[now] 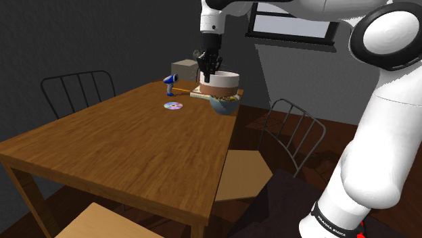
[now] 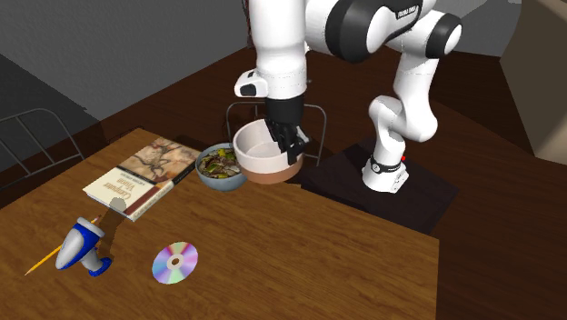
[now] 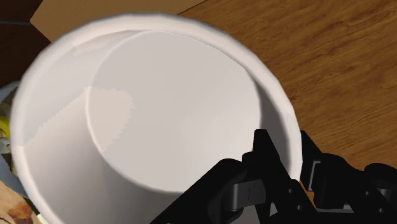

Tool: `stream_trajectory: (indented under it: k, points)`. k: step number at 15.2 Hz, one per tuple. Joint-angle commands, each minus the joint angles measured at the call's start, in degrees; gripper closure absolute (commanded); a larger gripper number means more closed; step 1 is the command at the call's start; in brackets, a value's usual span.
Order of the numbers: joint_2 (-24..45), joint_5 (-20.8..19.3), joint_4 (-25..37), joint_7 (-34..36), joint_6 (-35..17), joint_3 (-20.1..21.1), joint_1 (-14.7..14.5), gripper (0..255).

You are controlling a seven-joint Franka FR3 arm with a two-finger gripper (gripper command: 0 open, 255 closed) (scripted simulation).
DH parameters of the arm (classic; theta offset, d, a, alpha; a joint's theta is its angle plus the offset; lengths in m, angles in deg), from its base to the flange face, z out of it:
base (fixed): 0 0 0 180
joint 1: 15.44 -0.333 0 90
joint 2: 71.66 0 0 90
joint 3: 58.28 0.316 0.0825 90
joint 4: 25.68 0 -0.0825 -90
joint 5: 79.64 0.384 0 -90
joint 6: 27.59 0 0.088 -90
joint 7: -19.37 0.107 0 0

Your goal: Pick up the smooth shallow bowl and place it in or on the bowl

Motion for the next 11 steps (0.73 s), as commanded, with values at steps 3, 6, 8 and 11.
stream_trajectory:
  k: [3,6,8,11]
  points:
    - [4.0,-0.2,6.4,-4.9,2.5,-2.2,2.7,255]
    - [8.3,0.0,13.1,-8.3,5.1,-3.7,4.8,255]
    - [11.7,0.1,18.4,-10.6,7.1,-4.6,6.4,255]
    - [18.1,0.7,28.9,-13.8,11.3,-5.7,8.9,255]
